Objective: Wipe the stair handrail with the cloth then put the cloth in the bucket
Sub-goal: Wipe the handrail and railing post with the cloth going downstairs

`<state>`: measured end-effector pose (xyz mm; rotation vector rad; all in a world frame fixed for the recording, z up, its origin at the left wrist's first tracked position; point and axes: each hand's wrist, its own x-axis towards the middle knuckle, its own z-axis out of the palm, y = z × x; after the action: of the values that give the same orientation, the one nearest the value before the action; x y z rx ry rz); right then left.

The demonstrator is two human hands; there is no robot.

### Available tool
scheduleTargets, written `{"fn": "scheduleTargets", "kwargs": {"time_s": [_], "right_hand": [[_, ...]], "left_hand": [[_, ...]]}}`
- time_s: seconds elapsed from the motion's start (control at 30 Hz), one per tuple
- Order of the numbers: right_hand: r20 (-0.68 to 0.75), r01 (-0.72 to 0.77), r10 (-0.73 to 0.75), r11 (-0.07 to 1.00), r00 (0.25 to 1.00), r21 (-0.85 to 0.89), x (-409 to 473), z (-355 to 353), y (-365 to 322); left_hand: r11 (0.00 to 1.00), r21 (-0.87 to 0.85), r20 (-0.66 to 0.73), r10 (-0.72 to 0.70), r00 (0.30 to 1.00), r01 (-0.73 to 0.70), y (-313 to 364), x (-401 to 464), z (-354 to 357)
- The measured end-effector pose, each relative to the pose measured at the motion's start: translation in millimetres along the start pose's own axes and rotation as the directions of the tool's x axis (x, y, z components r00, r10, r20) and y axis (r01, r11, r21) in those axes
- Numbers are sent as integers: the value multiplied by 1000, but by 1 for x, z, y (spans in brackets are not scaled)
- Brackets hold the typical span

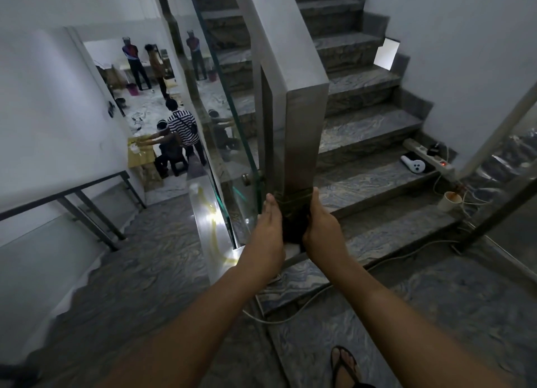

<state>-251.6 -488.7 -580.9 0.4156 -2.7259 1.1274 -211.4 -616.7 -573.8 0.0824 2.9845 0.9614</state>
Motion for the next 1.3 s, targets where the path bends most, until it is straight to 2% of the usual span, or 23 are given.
{"fn": "scheduleTargets", "kwargs": {"time_s": [0.13, 0.23, 0.33, 0.4, 0.6, 0.67, 0.8, 0.87, 0.93, 1.0, 1.07, 1.17, 1.3], "right_hand": [[188, -197, 241, 954, 952, -225, -1, -3, -10], [296, -192, 294, 925, 909, -327, -7, -5, -8], [337, -76, 278, 859, 900, -506, -11, -1, 0], [329, -39, 270, 823, 905, -567, -17, 1, -3], [375, -3, 246, 839, 894, -544, -41, 19, -33], [394, 63, 174, 851, 902, -521, -48, 26, -42], [454, 224, 10, 860, 891, -459, -61, 27, -42], [461, 249, -3, 845, 887, -473, -63, 22, -36], [429, 208, 41, 830, 902, -518, -60, 18, -32], [381, 115, 120, 834, 917, -539, -53, 13, -27], [351, 31, 197, 836, 915, -549, -43, 6, -19], [326, -13, 245, 816, 913, -578, -32, -2, -9], [352, -35, 268, 836, 897, -547, -35, 3, -16]], "left_hand": [[951, 294, 228, -165, 960, 93, 13, -1, -7], [932, 349, 315, -214, 925, 97, 14, -2, -5], [914, 402, 328, -204, 922, 59, 11, -13, -7], [877, 481, 317, -186, 930, 12, 7, -22, -9], [773, 632, 241, -265, 934, 57, -2, -50, -27], [742, 663, 194, -303, 933, 103, -4, -58, -34], [738, 651, 165, -366, 916, 178, -2, -69, -39], [792, 572, 169, -368, 914, 213, -3, -68, -34], [864, 428, 189, -372, 909, 265, -3, -64, -25], [914, 322, 171, -314, 934, 248, -6, -57, -15], [931, 305, 125, -250, 960, 202, -7, -52, -5], [930, 330, 33, -183, 982, 162, -5, -51, 4], [915, 343, -16, -222, 975, 214, -10, -56, 3]]}}
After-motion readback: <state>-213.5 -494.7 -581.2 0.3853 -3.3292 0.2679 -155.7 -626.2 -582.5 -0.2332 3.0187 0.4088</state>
